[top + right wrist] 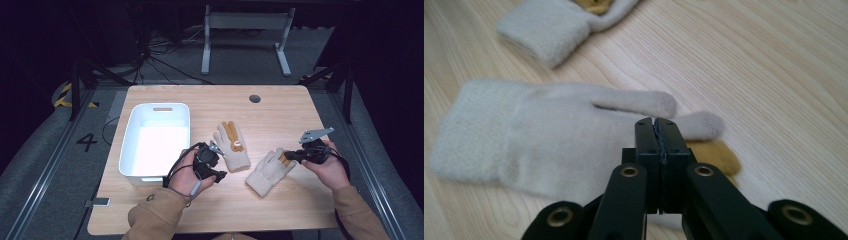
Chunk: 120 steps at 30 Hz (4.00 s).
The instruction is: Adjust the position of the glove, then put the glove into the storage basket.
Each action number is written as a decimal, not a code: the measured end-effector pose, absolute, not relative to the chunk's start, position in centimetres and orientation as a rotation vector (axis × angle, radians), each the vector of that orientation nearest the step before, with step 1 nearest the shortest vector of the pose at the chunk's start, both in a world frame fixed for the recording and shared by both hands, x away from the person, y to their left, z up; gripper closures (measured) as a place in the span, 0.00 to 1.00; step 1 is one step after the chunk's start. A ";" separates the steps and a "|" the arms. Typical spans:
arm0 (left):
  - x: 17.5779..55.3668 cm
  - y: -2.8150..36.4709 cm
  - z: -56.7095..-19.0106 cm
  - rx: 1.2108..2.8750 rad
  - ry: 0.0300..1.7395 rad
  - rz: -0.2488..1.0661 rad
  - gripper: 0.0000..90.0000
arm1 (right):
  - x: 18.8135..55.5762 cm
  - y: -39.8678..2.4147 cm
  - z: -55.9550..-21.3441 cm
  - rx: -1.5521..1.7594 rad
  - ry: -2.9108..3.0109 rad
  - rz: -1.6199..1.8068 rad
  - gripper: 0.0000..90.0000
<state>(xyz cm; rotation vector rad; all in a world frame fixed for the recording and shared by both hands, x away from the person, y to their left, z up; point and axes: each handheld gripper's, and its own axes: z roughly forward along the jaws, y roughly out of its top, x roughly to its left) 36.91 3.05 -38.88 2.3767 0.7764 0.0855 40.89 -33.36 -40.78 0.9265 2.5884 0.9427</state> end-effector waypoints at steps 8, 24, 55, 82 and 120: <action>36.4 3.9 -38.5 2.364 0.795 0.084 0.54 | 41.7 -31.0 -40.7 0.861 2.622 0.956 1.00; 35.7 5.2 -39.1 2.358 0.841 0.083 0.52 | 45.0 -28.8 -43.5 0.888 2.700 0.855 1.00; 37.2 2.2 -38.4 2.339 0.714 0.062 0.52 | 39.5 -30.9 -43.3 0.926 2.810 0.733 1.00; 40.3 1.7 -38.3 2.238 0.909 0.151 0.52 | 38.6 -33.6 -41.3 0.997 2.631 0.895 0.99; 49.7 -1.0 -43.6 2.326 1.322 0.198 1.00 | 38.1 -33.9 -40.9 0.947 2.607 0.946 0.99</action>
